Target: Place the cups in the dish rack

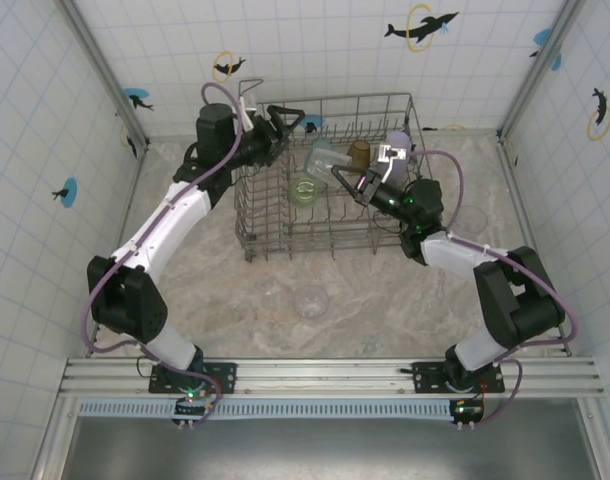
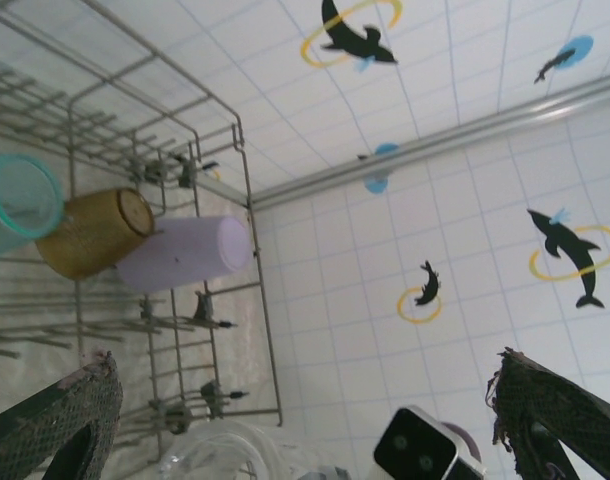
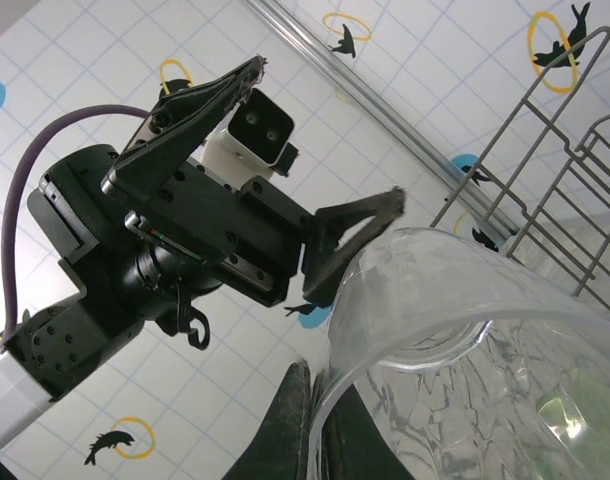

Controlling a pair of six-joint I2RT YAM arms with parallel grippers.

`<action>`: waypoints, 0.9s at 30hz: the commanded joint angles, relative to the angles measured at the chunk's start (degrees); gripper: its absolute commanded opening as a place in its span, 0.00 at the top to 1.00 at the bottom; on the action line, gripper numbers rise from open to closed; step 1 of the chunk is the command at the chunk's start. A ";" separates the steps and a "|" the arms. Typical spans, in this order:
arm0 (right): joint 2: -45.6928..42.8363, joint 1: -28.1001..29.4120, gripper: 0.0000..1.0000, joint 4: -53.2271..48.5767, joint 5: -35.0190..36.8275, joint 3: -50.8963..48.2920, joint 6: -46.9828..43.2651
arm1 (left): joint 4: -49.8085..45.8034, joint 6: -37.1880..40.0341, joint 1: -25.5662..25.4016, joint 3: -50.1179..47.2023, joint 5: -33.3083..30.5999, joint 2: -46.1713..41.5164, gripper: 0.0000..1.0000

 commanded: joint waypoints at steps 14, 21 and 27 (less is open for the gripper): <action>1.71 -1.54 1.00 7.46 -0.50 4.80 1.57 | 8.24 -6.19 -6.03 -3.26 5.19 4.85 0.07; 2.63 -2.09 1.00 8.57 -0.78 4.71 2.10 | 10.94 -7.74 -7.21 -4.18 6.40 5.63 0.39; 2.53 -2.72 1.00 8.57 -0.72 4.36 2.44 | 13.30 -8.26 -7.85 -4.70 6.91 6.15 0.77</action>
